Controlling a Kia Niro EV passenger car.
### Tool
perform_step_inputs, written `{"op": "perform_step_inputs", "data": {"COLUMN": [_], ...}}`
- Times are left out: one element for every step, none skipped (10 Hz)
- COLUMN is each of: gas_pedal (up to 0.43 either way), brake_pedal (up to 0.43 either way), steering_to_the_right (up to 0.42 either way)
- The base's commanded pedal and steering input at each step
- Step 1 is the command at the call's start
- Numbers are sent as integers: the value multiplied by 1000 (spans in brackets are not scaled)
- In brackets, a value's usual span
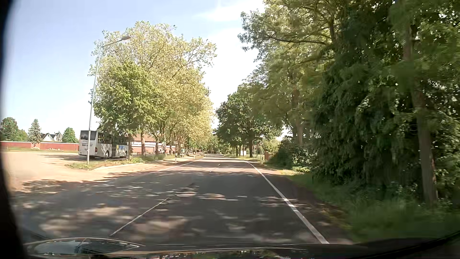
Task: Follow the waypoints while adhering to traffic rules and regulations
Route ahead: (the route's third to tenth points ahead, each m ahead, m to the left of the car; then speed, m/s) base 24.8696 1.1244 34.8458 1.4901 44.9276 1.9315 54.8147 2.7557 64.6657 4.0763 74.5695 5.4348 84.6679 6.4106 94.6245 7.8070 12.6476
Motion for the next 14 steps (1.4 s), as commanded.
{"op": "perform_step_inputs", "data": {"gas_pedal": [138, 138, 138, 138, 150, 150, 150, 150, 150, 150, 150, 150, 150, 150], "brake_pedal": [0, 0, 0, 0, 0, 0, 0, 0, 0, 0, 0, 0, 0, 0], "steering_to_the_right": [-5, -5, -6, -6, -6, -6, -6, -7, -7, -7, -8, -8, -10, -11]}}
